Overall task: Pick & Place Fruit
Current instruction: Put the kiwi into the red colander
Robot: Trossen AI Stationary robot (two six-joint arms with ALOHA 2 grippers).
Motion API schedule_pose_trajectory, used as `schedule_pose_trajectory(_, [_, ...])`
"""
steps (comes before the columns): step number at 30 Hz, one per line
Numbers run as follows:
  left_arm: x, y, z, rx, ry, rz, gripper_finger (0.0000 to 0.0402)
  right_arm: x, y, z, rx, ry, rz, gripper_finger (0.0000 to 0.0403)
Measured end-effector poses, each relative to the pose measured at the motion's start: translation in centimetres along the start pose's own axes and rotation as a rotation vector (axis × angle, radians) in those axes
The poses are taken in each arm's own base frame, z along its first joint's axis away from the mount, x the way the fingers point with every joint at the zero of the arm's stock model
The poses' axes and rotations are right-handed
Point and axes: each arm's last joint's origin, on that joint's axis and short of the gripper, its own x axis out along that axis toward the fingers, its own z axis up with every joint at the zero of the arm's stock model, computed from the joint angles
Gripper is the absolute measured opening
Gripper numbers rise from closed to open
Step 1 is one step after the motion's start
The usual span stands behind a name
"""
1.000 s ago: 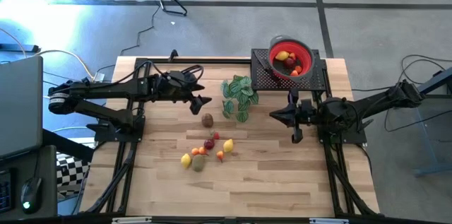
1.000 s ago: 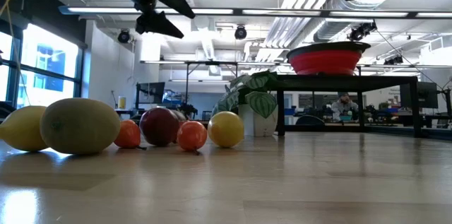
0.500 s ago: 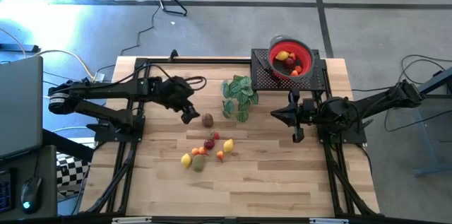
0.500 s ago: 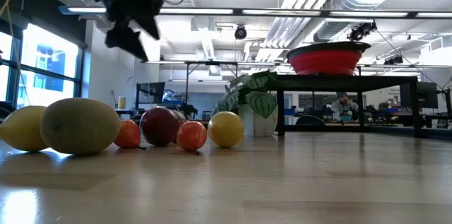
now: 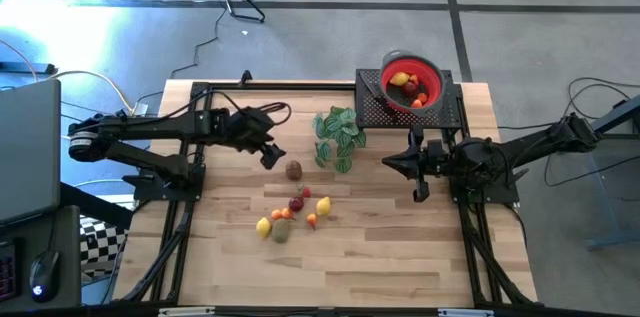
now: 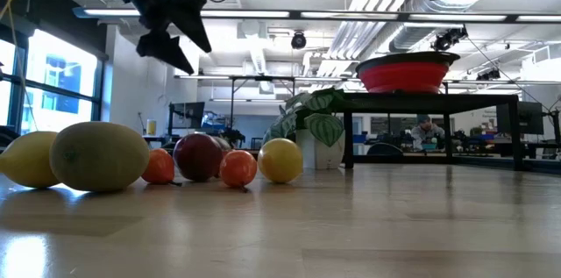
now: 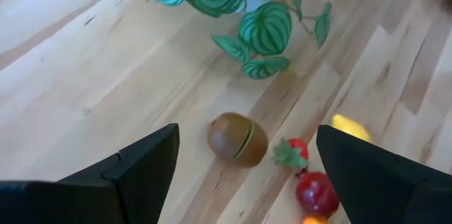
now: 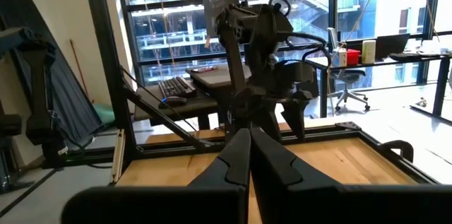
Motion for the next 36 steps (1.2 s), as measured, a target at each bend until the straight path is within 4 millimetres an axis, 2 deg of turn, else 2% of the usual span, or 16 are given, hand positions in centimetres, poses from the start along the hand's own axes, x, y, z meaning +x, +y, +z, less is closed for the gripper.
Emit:
schedule_pose_trajectory(4, [0.0, -0.1, 0.2, 0.016, -0.022, -0.013, 0.0329, 0.0, 0.0, -0.3, -0.007, 0.033, -0.003, 0.0002])
schedule_pose_trajectory(9, [0.0, -0.6, 0.7, 0.201, -0.061, -0.091, 0.0329, -0.1, -0.3, -1.1, 0.099, 0.102, -0.074, 0.0002])
schedule_pose_trajectory(12, [-0.1, -1.0, 1.2, 0.276, -0.122, -0.134, 0.0329, -0.4, -0.4, -1.6, 0.092, 0.163, -0.087, 0.0003])
schedule_pose_trajectory(16, [-0.2, -1.1, 1.7, 0.324, -0.172, -0.142, 0.0329, -1.1, -0.8, -0.9, 0.084, 0.131, -0.093, 0.0003])
schedule_pose_trajectory(20, [-0.1, -0.4, 2.1, 0.315, -0.172, -0.136, 0.0329, -2.8, -1.1, 0.5, 0.065, 0.071, -0.080, 0.0003])
schedule_pose_trajectory(24, [0.6, 0.1, 2.3, 0.379, -0.139, -0.159, 0.0329, -4.4, -1.5, 0.9, 0.048, 0.079, -0.084, 0.0003])
schedule_pose_trajectory(29, [2.3, -0.1, 2.6, 0.446, -0.135, -0.170, 0.0329, -5.4, -1.8, 0.8, 0.043, 0.106, -0.087, 0.0003])
schedule_pose_trajectory(36, [4.8, 0.0, 2.4, 0.749, -0.103, -0.142, 0.0329, -5.9, -1.9, 0.5, 0.076, 0.141, -0.093, 0.0003])
